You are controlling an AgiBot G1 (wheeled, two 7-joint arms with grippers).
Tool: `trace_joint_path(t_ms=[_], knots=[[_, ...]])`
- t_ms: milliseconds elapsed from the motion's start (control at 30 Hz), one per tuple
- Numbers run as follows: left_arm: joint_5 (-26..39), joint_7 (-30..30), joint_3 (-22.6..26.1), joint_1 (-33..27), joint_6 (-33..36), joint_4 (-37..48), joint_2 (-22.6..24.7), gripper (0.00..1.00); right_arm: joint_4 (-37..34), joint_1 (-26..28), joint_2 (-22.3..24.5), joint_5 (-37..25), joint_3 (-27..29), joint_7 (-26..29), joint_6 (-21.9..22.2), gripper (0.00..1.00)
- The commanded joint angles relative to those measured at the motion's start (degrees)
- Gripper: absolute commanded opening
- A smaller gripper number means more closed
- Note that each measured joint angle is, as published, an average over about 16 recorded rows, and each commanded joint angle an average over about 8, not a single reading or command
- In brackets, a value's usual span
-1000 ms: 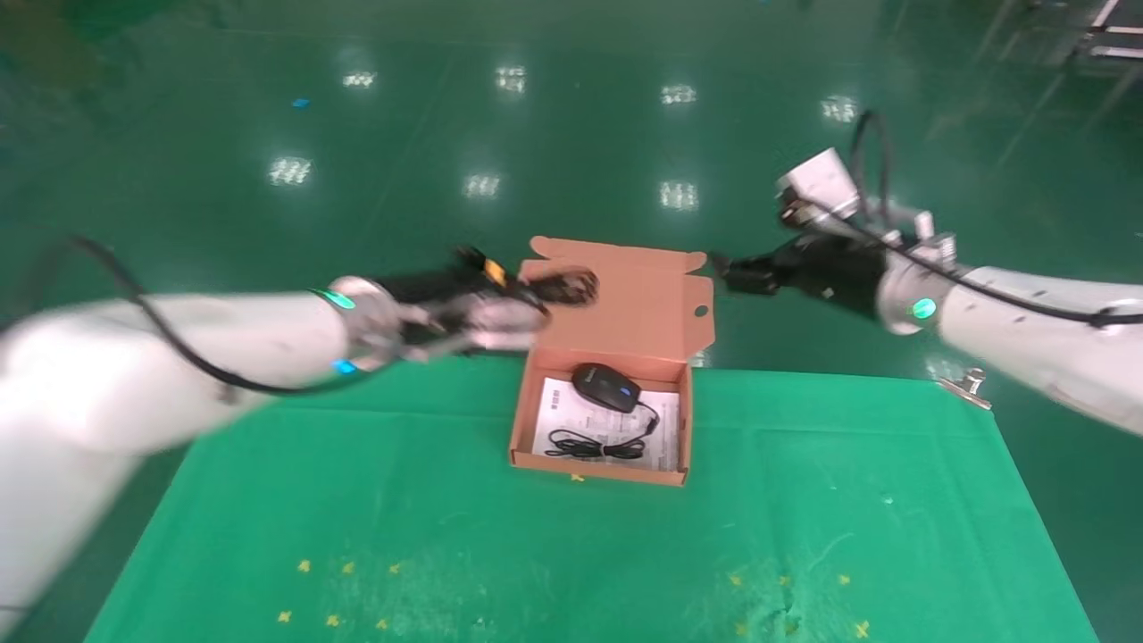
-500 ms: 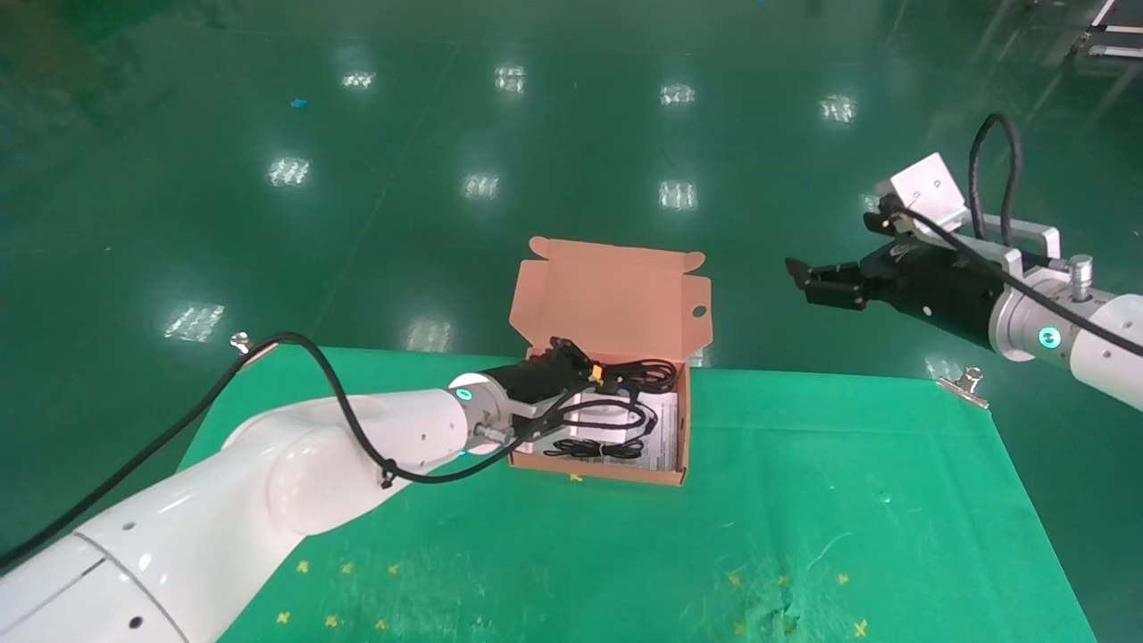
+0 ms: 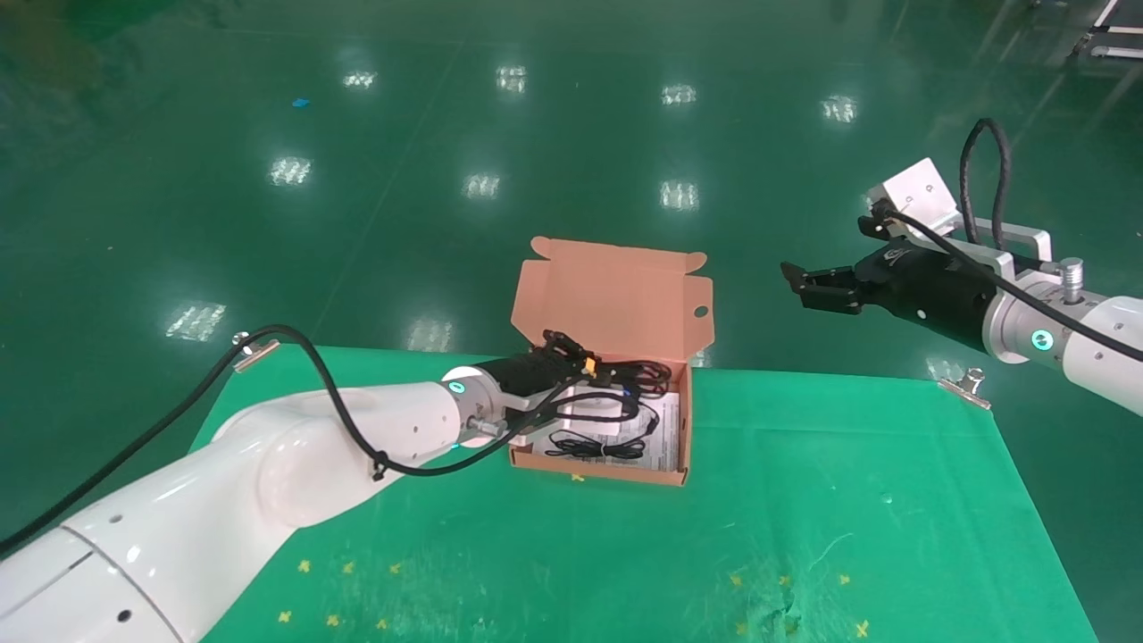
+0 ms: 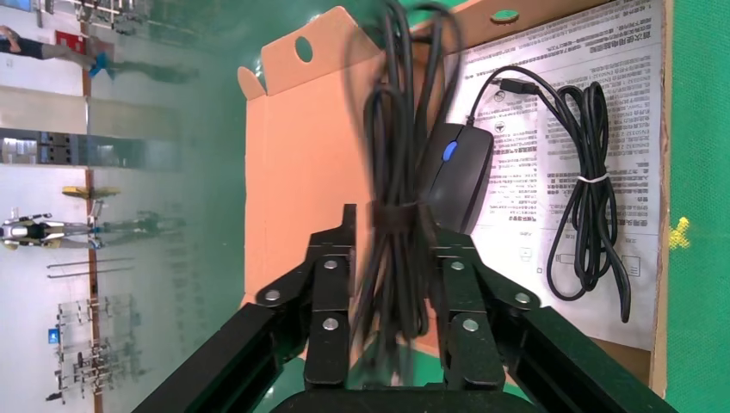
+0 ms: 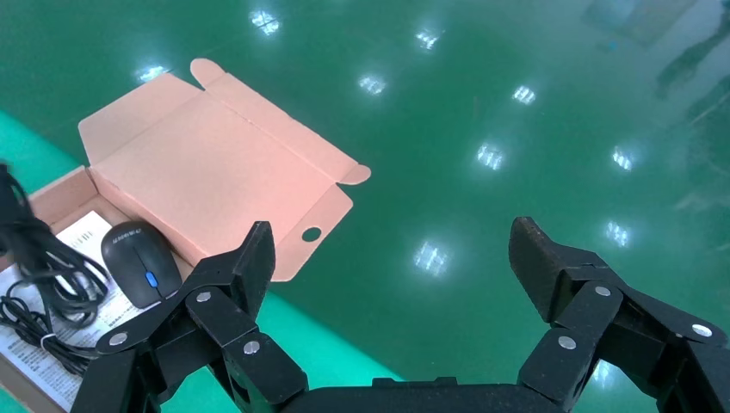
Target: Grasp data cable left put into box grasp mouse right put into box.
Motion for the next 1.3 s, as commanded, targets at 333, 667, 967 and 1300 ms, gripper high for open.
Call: trace_joint_path(t_ms=[333,667,967,1300], knots=[[0.53,-0.78,-0.62,-1.51,-0.84,-1.34,-1.51,1.00,-0.48,1.30,-0.62,-0.12,0.33,-0.73,0.75,1.00],[1.53,-6.88,-0.37,-6.84,-3.45,1.53,-1.10,1.00,-2.98,5.05,-2.19,-0.29,0.27,-2.67,-0.50,1.00],[-5.36,-8.11,-4.14,-4.64,2.44,-0.93,-4.98,1.00,-2.08,3.41,-1.09,5.18,2.19,-5.21,-5.55,1.00],[-16.83,-9.08,-11.14,-0.30,12.64,-5.93,-11.79,1.00,0.69,-0.40,1.27,14.51,5.41,-9.96,-13.61,1.00]])
